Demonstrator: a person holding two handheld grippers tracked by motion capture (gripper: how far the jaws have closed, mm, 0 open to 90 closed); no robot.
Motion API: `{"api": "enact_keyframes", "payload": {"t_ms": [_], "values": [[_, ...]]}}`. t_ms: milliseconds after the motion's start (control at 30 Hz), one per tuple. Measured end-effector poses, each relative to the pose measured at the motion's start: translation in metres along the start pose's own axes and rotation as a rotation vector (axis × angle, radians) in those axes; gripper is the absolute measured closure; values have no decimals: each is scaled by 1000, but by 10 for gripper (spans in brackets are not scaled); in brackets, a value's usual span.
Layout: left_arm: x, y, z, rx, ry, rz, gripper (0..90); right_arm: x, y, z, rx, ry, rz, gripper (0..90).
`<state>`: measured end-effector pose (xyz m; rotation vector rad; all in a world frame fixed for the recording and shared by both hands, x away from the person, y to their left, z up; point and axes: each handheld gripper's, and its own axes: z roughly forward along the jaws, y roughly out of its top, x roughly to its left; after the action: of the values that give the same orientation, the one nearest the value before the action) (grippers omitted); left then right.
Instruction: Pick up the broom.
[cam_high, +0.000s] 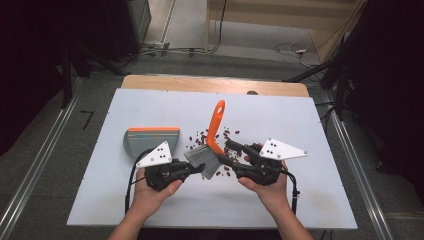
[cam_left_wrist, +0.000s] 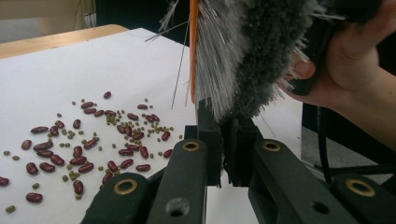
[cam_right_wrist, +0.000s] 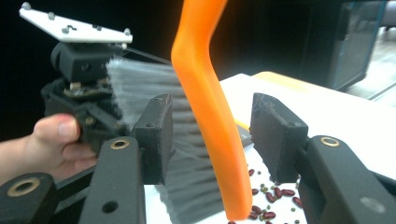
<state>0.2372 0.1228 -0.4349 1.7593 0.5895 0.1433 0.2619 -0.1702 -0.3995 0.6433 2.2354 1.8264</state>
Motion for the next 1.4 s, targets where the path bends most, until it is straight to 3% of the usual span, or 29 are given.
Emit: {"api": "enact_keyframes", "payload": {"t_ms": [500,533,767,900,1000,1133,1167,1233,1400], "values": [[-4,1,0,29,-165,53,866,-4,-6,5,24,176,6,523],[-5,1,1,34,-187,61,866,-5,-7,6,26,225,14,526],[-7,1,3,52,-239,82,866,-6,-11,9,62,325,24,580],[-7,0,2,56,-275,75,866,-12,-13,10,74,397,78,636],[-6,0,2,62,-268,72,865,-14,-15,9,70,420,84,672],[-5,-1,2,61,-239,73,852,-11,-15,9,72,381,75,677],[-6,-1,2,55,-208,67,838,-10,-14,9,75,363,70,678],[-5,-2,2,54,-173,63,784,-8,-13,9,80,323,65,679],[0,-4,-4,41,-69,23,551,-12,-11,4,80,237,82,680]]}}
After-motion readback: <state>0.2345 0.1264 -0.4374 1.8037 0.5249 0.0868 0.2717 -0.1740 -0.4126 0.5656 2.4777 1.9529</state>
